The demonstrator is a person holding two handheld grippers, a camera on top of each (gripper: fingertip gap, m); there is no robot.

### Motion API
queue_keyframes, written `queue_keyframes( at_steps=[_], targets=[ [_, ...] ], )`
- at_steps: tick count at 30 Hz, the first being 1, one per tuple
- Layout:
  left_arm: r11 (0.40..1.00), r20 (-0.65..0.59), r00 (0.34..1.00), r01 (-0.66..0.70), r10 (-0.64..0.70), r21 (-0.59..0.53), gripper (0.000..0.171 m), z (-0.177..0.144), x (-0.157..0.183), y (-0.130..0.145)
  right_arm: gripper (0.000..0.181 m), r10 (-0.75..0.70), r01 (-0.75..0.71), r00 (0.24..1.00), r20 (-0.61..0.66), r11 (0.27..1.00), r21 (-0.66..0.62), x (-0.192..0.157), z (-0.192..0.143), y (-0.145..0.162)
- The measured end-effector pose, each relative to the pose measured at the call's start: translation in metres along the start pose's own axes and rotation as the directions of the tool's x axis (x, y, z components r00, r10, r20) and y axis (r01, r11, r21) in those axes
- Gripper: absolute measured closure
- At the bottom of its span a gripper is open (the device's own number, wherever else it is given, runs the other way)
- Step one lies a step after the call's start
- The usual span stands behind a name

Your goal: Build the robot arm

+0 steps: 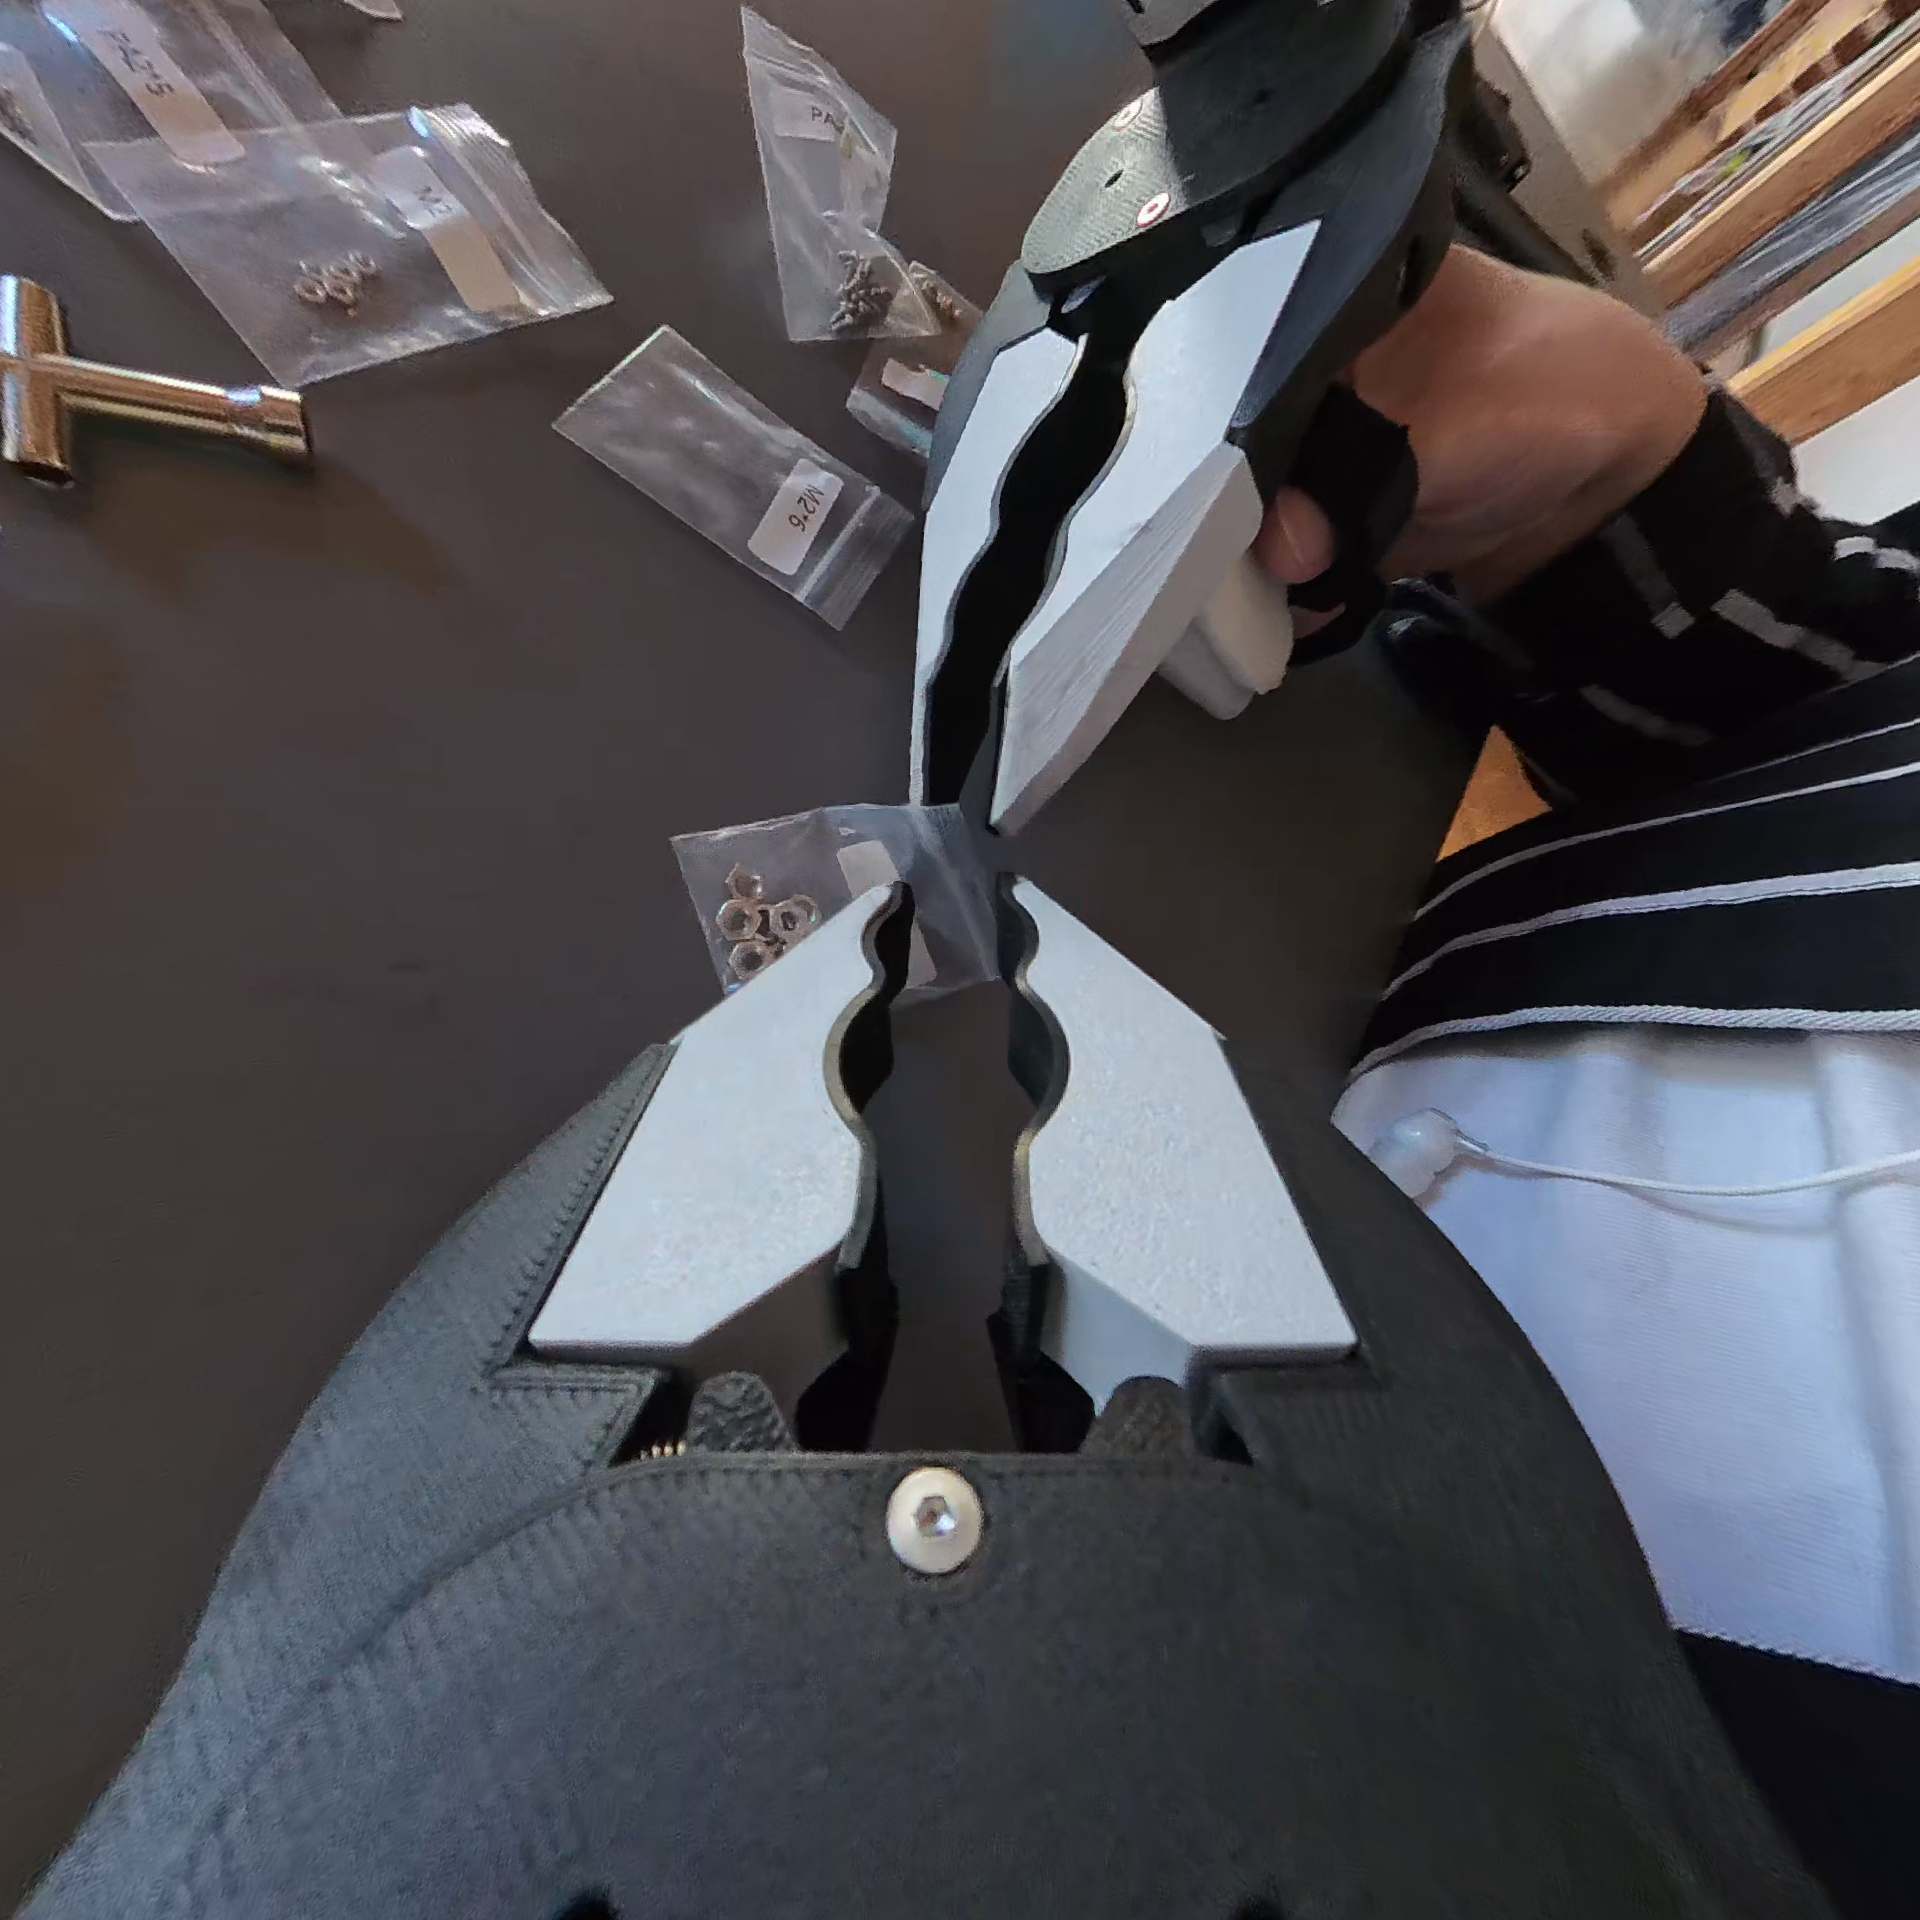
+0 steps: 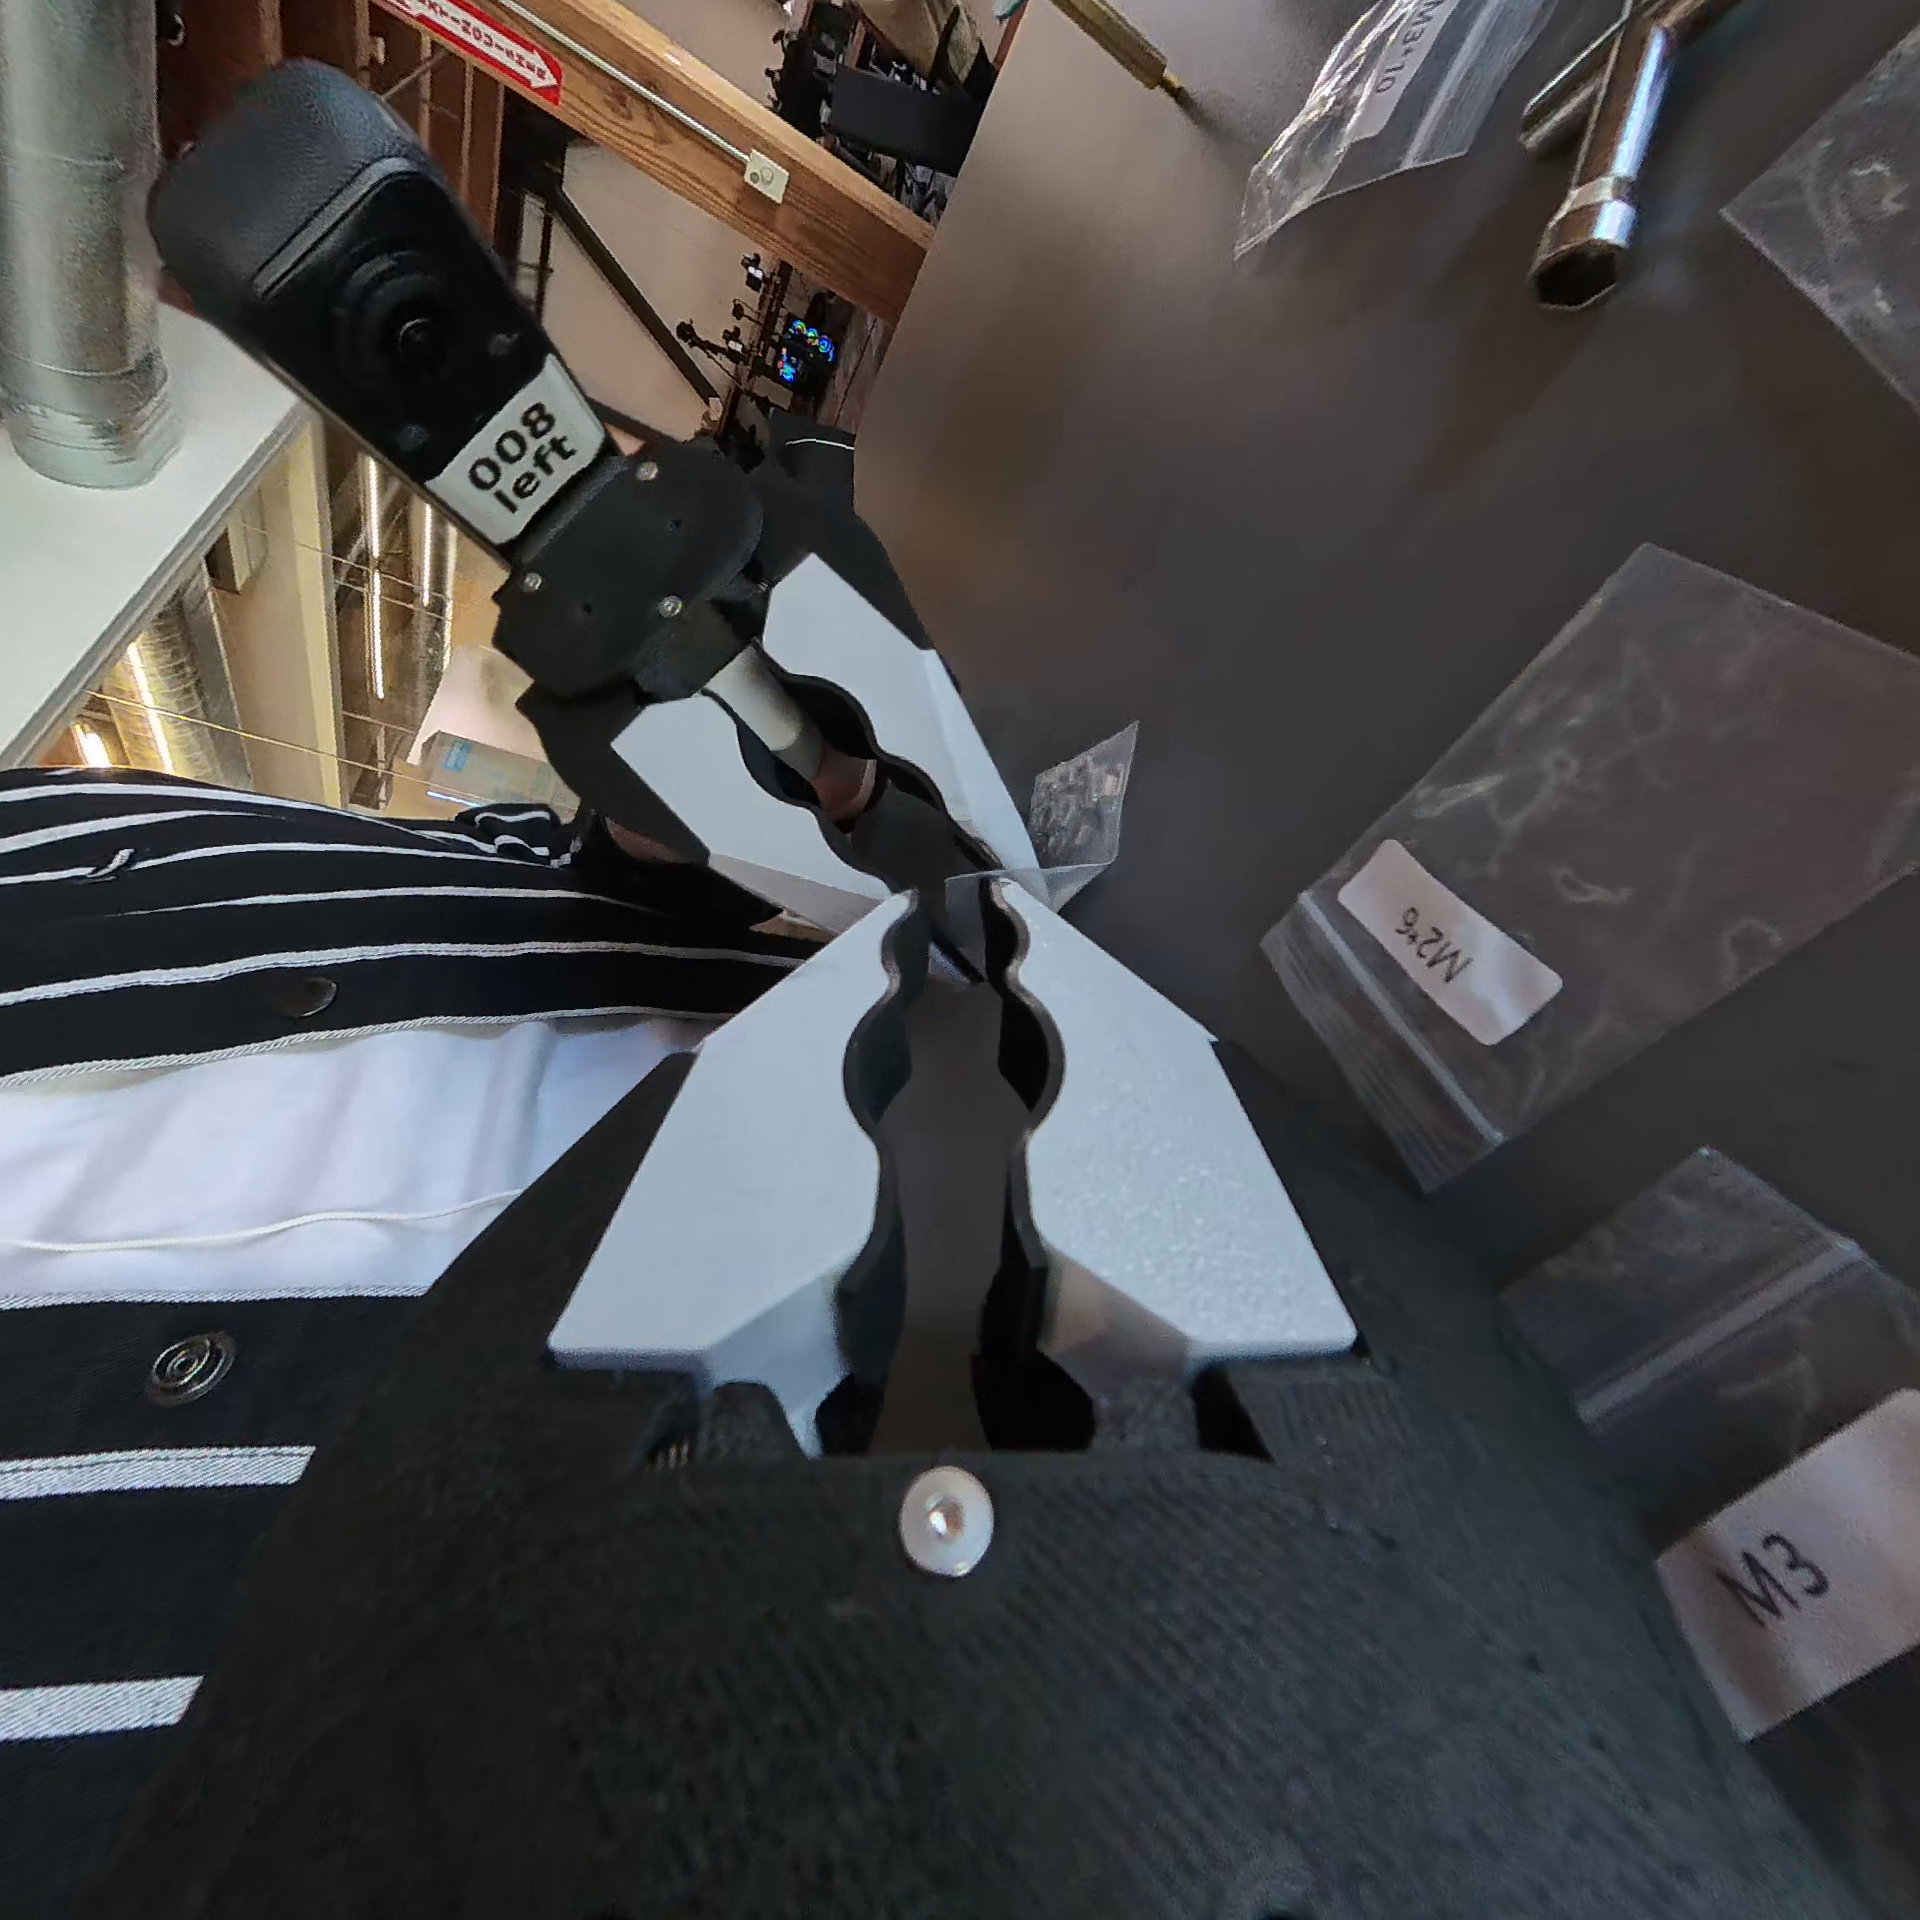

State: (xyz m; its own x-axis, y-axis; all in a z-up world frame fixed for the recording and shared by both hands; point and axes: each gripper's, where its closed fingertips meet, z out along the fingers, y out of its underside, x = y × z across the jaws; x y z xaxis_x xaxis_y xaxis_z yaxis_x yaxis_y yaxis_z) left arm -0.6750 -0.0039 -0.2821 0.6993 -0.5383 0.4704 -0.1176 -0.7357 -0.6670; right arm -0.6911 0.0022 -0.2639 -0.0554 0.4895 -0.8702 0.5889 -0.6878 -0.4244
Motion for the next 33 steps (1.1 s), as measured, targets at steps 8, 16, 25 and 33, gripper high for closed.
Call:
queue_keyframes(
  at_steps=[8,16,25,33],
  targets=[
    [0.999,-0.043,0.999,0.032,-0.031,0.028,0.161,-0.002,-0.001,-0.002,0.172,0.009,-0.008,0.998,-0.054,1.0,0.006,0.003,0.001,0.003],
    [0.999,-0.043,0.999,0.026,-0.025,0.027,0.163,-0.002,-0.001,-0.002,0.171,0.017,-0.014,0.988,-0.154,1.0,0.025,0.01,0.002,0.005],
    [1.0,-0.025,1.0,0.01,-0.009,0.015,0.166,0.0,-0.002,-0.001,0.168,0.063,-0.055,0.98,-0.191,0.997,0.048,0.012,0.003,0.003],
    [1.0,-0.015,1.0,0.005,-0.005,0.012,0.168,0.001,-0.004,-0.002,0.167,0.08,-0.066,0.974,-0.214,0.995,0.068,0.015,0.002,0.002]
  ],
)
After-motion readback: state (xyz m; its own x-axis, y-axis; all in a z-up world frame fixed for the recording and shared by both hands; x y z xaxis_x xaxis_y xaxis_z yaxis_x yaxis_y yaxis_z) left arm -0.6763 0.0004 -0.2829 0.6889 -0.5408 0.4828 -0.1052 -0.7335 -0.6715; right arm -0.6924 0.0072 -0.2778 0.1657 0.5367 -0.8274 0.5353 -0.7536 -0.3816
